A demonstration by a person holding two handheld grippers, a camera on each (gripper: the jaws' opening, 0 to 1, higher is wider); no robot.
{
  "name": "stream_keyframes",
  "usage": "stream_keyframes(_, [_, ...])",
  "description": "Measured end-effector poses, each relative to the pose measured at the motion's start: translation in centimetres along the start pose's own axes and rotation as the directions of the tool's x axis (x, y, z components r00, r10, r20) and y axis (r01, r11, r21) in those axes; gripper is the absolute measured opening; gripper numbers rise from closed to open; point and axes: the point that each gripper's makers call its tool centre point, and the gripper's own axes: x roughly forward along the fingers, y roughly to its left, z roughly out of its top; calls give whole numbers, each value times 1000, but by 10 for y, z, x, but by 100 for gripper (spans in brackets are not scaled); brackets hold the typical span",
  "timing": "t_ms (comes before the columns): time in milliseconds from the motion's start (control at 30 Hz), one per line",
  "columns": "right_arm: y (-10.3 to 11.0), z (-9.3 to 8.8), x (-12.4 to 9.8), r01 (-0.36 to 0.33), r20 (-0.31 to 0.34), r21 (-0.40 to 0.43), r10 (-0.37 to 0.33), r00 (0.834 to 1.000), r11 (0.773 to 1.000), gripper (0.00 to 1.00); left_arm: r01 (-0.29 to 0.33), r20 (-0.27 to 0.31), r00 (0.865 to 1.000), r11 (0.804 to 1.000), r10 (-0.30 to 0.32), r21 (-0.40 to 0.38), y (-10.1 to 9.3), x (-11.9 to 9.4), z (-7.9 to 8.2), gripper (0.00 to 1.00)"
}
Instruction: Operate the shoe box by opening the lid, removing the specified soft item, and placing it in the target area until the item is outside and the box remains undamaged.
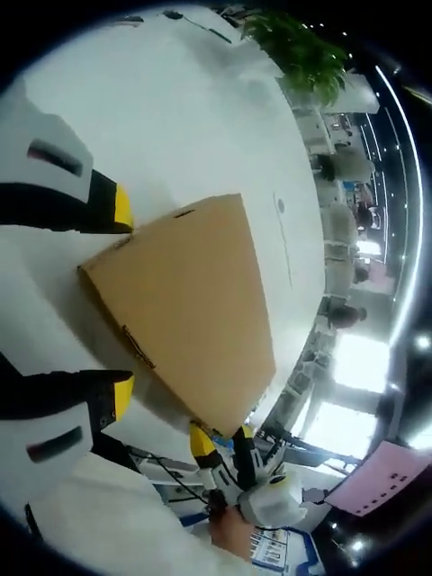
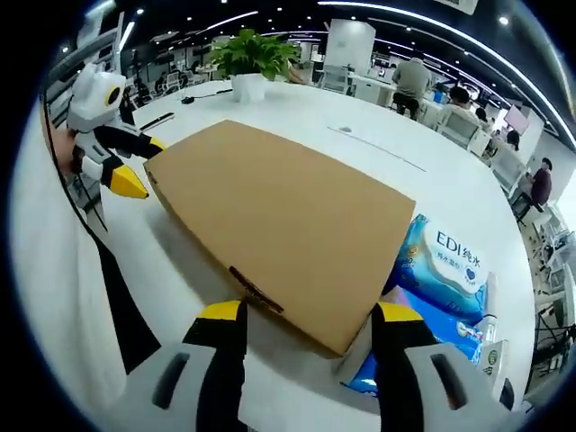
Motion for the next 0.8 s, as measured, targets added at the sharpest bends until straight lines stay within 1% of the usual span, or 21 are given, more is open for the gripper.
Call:
stream_keyframes(100, [-1, 1, -1, 2, 15, -10, -2, 1000, 1000, 64, 1, 12, 1000, 1000, -1, -14, 3, -3, -1, 64])
stream_keyframes(200, [1, 2, -3, -18, 24, -2, 18, 1000, 1000, 67, 11, 17, 1000, 999, -10, -50, 3, -5, -4, 65])
stream_keyframes(267, [3, 3, -5, -33, 30, 3, 32, 999, 999, 70, 20, 14, 1000, 996, -19, -85, 1, -6, -6, 69])
stream_keyframes(333, [7, 5, -7, -59, 44, 16, 59, 997, 998, 76, 34, 33, 999, 991, -30, -129, -1, -7, -4, 75])
stream_keyframes(400, [10, 3, -9, -94, 30, 46, 92, 995, 995, 81, 29, 43, 999, 987, -22, -159, 0, -10, -4, 79])
stream_keyframes(500, [10, 7, -15, -115, 55, 66, 112, 992, 991, 87, 27, 54, 998, 985, -17, -172, -1, -13, -4, 83])
stream_keyframes(567, [9, 9, -19, -124, 68, 86, 119, 991, 989, 89, 24, 61, 998, 984, -14, -175, -2, -15, -4, 87])
stream_keyframes(600, [8, 10, -21, -125, 77, 90, 118, 990, 988, 89, 29, 75, 997, 984, -16, -176, -2, -16, -2, 88])
stream_keyframes(667, [8, 14, -24, -123, 98, 94, 113, 989, 988, 90, 51, 144, 989, 978, -21, -202, -4, -20, 8, 88])
stream_keyframes(700, [9, 15, -25, -123, 105, 97, 113, 988, 988, 90, 63, 186, 982, 979, -26, -195, -4, -22, 15, 89])
stream_keyframes(767, [11, 16, -26, -123, 112, 82, 113, 987, 989, 92, 72, 198, 980, 977, -32, -199, -4, -23, 15, 94])
stream_keyframes(800, [11, 17, -26, -116, 126, 78, 106, 986, 990, 93, 72, 227, 973, 978, -26, -195, -2, -24, 20, 97])
